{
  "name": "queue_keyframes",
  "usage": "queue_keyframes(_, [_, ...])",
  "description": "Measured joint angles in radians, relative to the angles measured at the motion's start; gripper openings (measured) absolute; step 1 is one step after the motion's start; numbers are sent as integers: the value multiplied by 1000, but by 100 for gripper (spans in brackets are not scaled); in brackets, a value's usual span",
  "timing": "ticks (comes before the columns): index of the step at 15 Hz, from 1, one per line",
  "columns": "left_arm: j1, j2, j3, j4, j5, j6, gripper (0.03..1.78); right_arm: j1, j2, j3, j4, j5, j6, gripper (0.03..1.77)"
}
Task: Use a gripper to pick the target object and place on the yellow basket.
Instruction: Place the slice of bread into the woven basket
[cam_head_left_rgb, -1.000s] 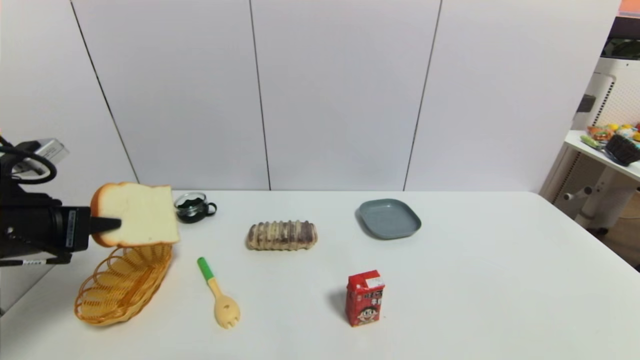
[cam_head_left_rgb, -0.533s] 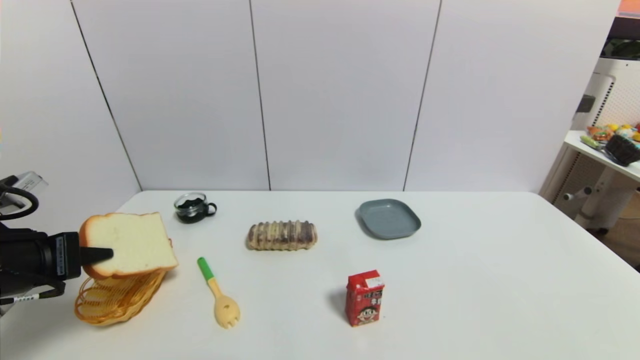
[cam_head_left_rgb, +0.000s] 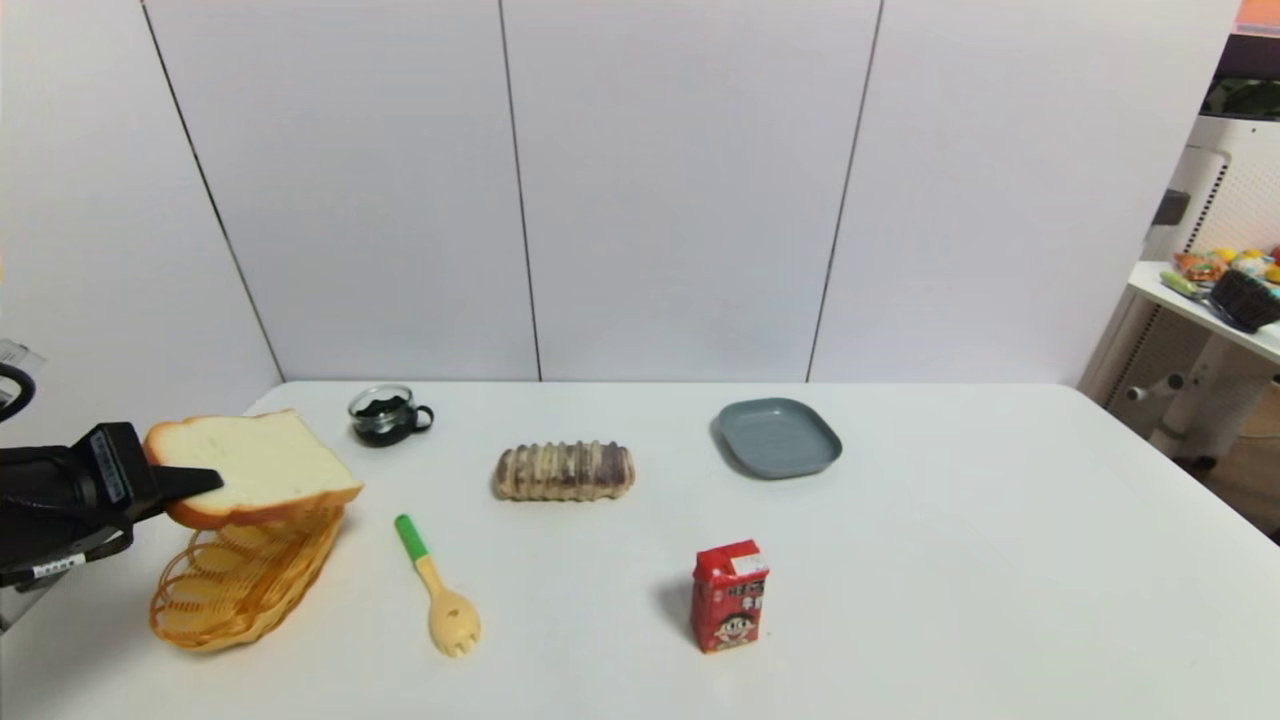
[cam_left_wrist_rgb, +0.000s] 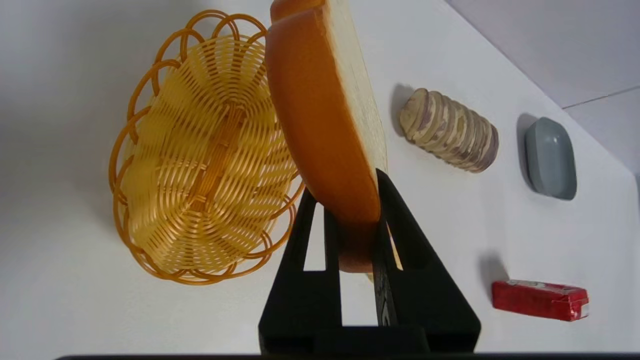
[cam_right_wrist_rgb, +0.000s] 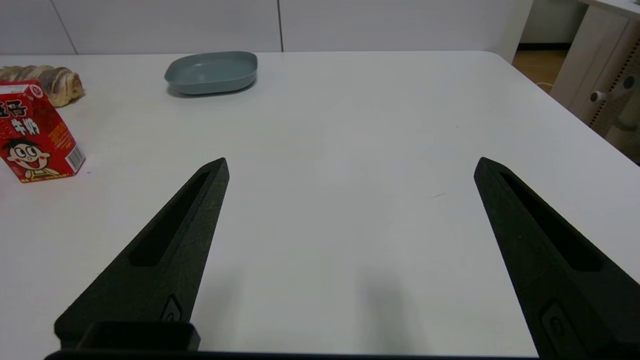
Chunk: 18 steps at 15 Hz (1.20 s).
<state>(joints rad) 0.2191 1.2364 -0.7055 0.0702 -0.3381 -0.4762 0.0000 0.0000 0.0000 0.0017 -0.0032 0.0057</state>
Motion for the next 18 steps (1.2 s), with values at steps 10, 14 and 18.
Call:
queue_keyframes(10, [50,-10,116,-136,0,-32,24,0,0,0,0,0,0,169])
queue_keyframes(14, [53,-10,138,-153,-1,-56,53,0,0,0,0,0,0,169])
queue_keyframes(18, [54,-12,142,-158,-3,-51,99,0,0,0,0,0,0,169])
